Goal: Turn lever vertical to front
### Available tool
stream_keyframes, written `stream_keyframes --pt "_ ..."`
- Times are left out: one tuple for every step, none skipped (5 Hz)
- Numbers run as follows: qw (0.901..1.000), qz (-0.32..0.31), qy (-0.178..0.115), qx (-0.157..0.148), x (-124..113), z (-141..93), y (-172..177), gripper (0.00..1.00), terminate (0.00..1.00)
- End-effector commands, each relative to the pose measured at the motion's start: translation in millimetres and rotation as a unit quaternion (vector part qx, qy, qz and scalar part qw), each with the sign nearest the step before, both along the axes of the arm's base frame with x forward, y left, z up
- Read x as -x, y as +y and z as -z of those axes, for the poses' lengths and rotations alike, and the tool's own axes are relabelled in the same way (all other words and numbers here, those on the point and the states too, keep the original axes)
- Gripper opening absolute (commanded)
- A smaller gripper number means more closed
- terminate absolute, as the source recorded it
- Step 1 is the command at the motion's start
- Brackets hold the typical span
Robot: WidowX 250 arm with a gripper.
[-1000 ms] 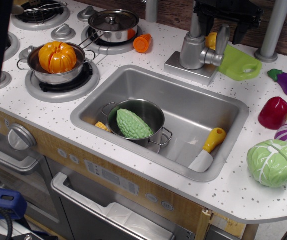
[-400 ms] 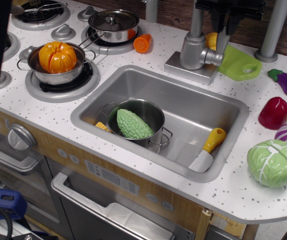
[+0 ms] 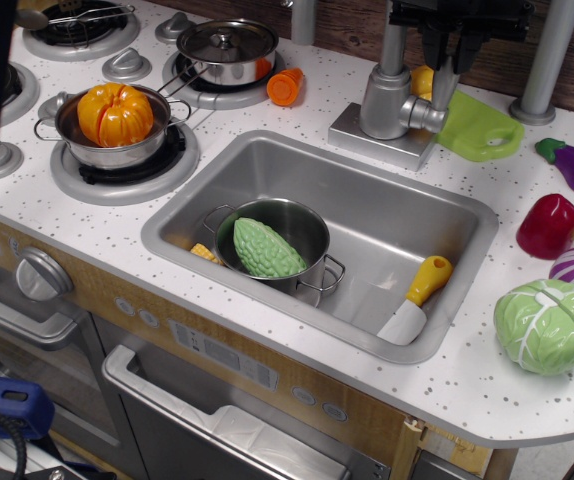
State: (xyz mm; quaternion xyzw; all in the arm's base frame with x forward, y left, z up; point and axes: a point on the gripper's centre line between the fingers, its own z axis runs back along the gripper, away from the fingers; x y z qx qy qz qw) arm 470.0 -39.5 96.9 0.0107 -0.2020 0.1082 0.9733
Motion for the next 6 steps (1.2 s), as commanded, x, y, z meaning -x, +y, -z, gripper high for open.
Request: stream_keyframes --pt "0.9985 0.003 0.049 0.023 12.2 -16.1 -22.7 0.0 0.0" --pt "0.9974 0.005 0.065 0.032 13.5 -10.0 -22.6 0.0 0.0" --pt "0.9958 0.003 0.079 0.047 13.0 -3.3 -22.6 0.0 0.0" --pt "0.9944 -0.009 0.101 0.031 18.5 1.9 -35.0 0.0 0.0" --pt "0.9929 -0.007 0.116 0.025 23.9 3.5 -40.6 0.0 0.0" --pt "0.9932 -0.008 0.115 0.016 28.3 6.3 -42.8 0.0 0.0"
